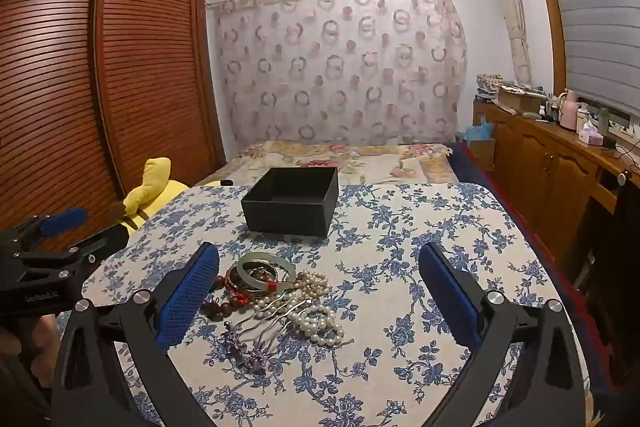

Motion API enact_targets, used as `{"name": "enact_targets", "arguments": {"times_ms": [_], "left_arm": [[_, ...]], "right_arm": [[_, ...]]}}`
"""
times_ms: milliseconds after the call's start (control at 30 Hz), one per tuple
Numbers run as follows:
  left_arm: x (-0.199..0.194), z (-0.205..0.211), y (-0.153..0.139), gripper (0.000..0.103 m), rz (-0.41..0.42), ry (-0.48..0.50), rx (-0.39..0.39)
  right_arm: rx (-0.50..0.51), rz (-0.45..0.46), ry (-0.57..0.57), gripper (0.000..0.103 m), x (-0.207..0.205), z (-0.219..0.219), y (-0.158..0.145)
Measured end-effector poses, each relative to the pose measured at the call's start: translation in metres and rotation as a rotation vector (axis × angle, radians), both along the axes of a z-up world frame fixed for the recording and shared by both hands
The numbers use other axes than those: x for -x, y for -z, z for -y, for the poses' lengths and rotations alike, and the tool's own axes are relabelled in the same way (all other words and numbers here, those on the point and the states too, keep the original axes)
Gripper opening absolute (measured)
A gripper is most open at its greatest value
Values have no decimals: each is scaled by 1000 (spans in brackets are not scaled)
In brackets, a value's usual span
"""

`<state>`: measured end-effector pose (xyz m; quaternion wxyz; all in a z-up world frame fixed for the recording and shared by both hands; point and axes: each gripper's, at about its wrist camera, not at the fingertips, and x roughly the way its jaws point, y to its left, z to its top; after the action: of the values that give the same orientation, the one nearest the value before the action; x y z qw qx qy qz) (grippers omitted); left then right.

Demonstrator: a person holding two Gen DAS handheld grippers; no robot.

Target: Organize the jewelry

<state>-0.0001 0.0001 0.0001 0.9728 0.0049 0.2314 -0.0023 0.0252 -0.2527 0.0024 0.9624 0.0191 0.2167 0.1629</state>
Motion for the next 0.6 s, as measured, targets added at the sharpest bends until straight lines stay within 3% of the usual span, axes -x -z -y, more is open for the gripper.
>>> {"name": "enact_targets", "arguments": {"times_ms": [600], "left_arm": [[0, 0, 0, 96, 5, -1, 2]], "right_arm": [[5, -5, 0, 101, 0, 0, -1]]}}
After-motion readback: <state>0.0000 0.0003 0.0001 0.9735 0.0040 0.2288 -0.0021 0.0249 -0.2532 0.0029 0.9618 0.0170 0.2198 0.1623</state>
